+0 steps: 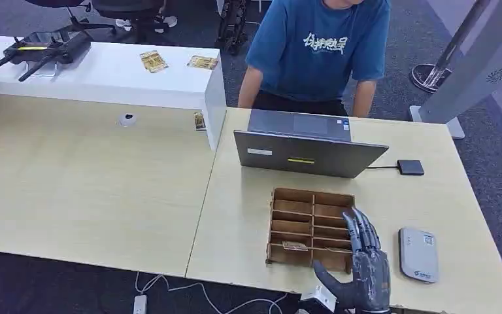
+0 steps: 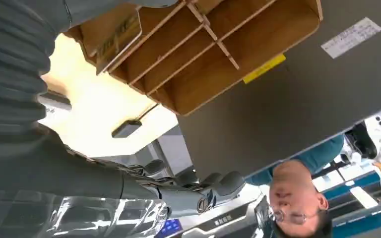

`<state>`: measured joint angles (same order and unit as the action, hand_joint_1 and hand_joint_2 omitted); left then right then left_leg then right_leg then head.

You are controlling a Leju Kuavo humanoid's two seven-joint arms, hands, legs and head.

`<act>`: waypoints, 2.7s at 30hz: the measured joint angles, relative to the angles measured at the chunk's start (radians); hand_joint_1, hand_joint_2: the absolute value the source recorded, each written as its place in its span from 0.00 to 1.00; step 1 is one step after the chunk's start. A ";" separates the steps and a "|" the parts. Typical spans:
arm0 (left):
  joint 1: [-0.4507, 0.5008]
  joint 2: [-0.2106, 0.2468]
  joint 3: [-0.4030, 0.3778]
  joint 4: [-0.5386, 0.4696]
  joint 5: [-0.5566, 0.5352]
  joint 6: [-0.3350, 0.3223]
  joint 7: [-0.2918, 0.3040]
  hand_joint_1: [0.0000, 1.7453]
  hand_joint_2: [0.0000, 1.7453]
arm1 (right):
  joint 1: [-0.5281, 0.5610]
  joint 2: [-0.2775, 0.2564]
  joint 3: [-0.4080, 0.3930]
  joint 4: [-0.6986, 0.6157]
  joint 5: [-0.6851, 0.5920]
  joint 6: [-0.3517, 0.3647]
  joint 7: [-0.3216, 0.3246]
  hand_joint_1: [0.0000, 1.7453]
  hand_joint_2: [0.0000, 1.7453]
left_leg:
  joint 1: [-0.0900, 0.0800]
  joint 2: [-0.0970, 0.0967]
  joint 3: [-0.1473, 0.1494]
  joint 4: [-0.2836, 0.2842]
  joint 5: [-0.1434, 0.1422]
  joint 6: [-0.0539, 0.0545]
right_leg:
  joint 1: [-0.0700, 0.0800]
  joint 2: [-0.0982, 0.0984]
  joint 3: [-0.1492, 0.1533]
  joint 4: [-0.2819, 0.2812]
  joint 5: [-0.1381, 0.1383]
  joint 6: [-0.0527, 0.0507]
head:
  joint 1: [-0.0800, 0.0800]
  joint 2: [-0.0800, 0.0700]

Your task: Pass the card to the sensor for recognition and then transmit it.

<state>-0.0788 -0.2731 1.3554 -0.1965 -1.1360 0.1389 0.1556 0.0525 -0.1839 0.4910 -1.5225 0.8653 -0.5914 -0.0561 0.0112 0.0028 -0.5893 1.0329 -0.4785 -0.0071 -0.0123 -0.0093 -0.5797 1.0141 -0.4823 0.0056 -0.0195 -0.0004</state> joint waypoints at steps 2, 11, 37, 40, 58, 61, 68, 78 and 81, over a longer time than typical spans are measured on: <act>0.000 0.000 0.000 0.000 -0.002 0.000 0.000 0.00 0.00 | -0.002 0.000 0.000 0.008 -0.047 0.026 -0.015 0.00 1.00 | 0.000 0.000 0.000 0.000 0.000 0.000 | 0.000 0.000 0.000 0.000 0.000 0.000 | 0.000 0.000; 0.000 0.002 0.000 0.000 -0.005 0.003 0.002 0.00 0.00 | -0.005 0.000 -0.010 0.036 -0.083 0.064 -0.020 0.00 1.00 | 0.000 0.000 0.000 0.000 0.000 0.000 | 0.000 0.000 0.000 0.000 0.000 0.000 | 0.000 0.000; 0.000 0.003 0.000 0.000 -0.021 0.000 0.021 0.00 0.00 | -0.014 -0.048 -0.038 0.069 0.140 0.088 0.106 0.00 1.00 | 0.000 0.000 0.000 0.000 0.000 0.000 | 0.000 0.000 0.000 0.000 0.000 0.000 | 0.000 0.000; 0.000 0.003 0.000 0.000 -0.023 0.000 0.021 0.00 0.00 | -0.016 -0.058 -0.043 0.069 0.150 0.105 0.119 0.00 1.00 | 0.000 0.000 0.000 0.000 0.000 0.000 | 0.000 0.000 0.000 0.000 0.000 0.000 | 0.000 0.000; 0.000 0.004 0.000 0.000 -0.026 0.000 0.021 0.00 0.00 | -0.028 -0.079 -0.043 0.069 0.064 0.174 0.109 0.00 1.00 | 0.000 0.000 0.000 0.000 0.000 0.000 | 0.000 0.000 0.000 0.000 0.000 0.000 | 0.000 0.000; 0.000 0.004 0.000 0.000 -0.026 0.000 0.021 0.00 0.00 | -0.039 -0.079 -0.041 0.070 0.064 0.182 0.109 0.00 1.00 | 0.000 0.000 0.000 0.000 0.000 0.000 | 0.000 0.000 0.000 0.000 0.000 0.000 | 0.000 0.000; 0.000 0.004 -0.001 0.000 -0.031 -0.008 0.023 0.00 0.00 | -0.057 -0.079 -0.033 0.074 0.213 0.136 0.169 0.00 1.00 | 0.000 0.000 0.000 0.000 0.000 0.000 | 0.000 0.000 0.000 0.000 0.000 0.000 | 0.000 0.000; 0.000 0.005 -0.001 0.000 -0.035 -0.013 0.024 0.00 0.00 | -0.056 -0.085 -0.026 0.089 0.301 0.109 0.188 0.00 1.00 | 0.000 0.000 0.000 0.000 0.000 0.000 | 0.000 0.000 0.000 0.000 0.000 0.000 | 0.000 0.000; 0.000 0.005 -0.001 0.000 -0.035 -0.013 0.024 0.00 0.00 | -0.056 -0.085 -0.024 0.095 0.301 0.109 0.188 0.00 1.00 | 0.000 0.000 0.000 0.000 0.000 0.000 | 0.000 0.000 0.000 0.000 0.000 0.000 | 0.000 0.000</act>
<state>-0.0793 -0.2678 1.3542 -0.1965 -1.1715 0.1255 0.1797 -0.0035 -0.2693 0.4673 -1.4275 1.1666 -0.4826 0.1320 0.0111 0.0029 -0.5891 1.0330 -0.4784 -0.0071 -0.0123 -0.0092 -0.5797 1.0141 -0.4821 0.0055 -0.0195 -0.0004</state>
